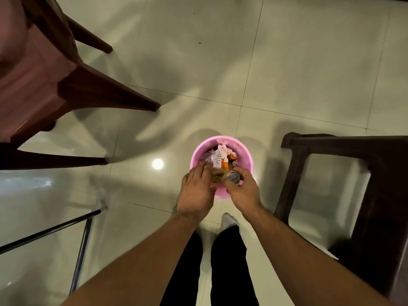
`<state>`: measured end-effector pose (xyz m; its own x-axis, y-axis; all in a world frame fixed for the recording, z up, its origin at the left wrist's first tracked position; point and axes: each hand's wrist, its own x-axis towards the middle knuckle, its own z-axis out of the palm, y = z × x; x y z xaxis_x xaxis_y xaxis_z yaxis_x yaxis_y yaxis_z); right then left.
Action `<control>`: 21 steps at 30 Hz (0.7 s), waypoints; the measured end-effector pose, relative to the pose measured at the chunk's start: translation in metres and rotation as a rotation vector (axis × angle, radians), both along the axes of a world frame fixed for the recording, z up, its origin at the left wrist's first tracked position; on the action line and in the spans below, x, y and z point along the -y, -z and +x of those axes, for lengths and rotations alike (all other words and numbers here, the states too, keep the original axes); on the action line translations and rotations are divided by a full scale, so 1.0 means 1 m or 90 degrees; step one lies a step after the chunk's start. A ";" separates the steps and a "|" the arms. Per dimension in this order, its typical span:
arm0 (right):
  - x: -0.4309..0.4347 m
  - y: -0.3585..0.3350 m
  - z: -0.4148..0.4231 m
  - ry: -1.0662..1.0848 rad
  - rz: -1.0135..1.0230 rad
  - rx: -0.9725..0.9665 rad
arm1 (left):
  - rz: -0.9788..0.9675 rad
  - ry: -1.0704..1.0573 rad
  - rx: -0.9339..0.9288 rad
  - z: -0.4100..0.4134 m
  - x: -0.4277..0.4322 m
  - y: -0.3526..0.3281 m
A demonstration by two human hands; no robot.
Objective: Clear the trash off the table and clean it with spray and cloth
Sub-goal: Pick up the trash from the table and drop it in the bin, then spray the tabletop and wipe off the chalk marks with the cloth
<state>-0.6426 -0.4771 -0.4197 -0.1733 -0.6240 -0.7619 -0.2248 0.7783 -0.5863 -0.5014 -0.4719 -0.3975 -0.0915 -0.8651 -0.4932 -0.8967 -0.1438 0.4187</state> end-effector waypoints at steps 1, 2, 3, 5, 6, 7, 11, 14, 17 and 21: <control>0.001 0.001 -0.001 -0.011 -0.011 -0.034 | -0.005 -0.005 0.006 0.001 0.000 0.000; 0.000 0.002 0.000 -0.028 -0.014 -0.040 | -0.002 -0.002 0.010 0.005 -0.001 0.000; -0.001 0.001 0.000 -0.047 -0.014 -0.028 | 0.003 0.004 0.013 0.009 -0.002 -0.001; -0.006 -0.004 0.003 -0.077 -0.003 -0.005 | 0.018 0.003 0.022 0.019 -0.007 -0.006; -0.010 -0.008 0.005 -0.082 0.012 -0.012 | 0.028 -0.006 0.028 0.023 -0.011 -0.010; -0.013 -0.015 0.006 -0.078 0.030 -0.026 | 0.034 -0.012 0.031 0.028 -0.014 -0.017; -0.025 -0.049 0.011 -0.147 0.044 -0.100 | 0.044 -0.002 0.035 0.040 -0.015 -0.051; -0.040 -0.096 0.011 -0.251 0.008 -0.165 | 0.038 0.019 0.048 0.044 -0.020 -0.097; -0.059 -0.153 0.008 -0.344 -0.023 -0.230 | 0.030 0.064 0.048 0.043 -0.033 -0.148; -0.084 -0.233 0.006 -0.371 -0.081 -0.273 | 0.004 0.116 0.027 0.033 -0.052 -0.216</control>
<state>-0.6361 -0.3935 -0.1866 -0.0531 -0.7848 -0.6175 -0.8109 0.3947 -0.4319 -0.4685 -0.4196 -0.1819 -0.2256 -0.8331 -0.5050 -0.9250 0.0205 0.3795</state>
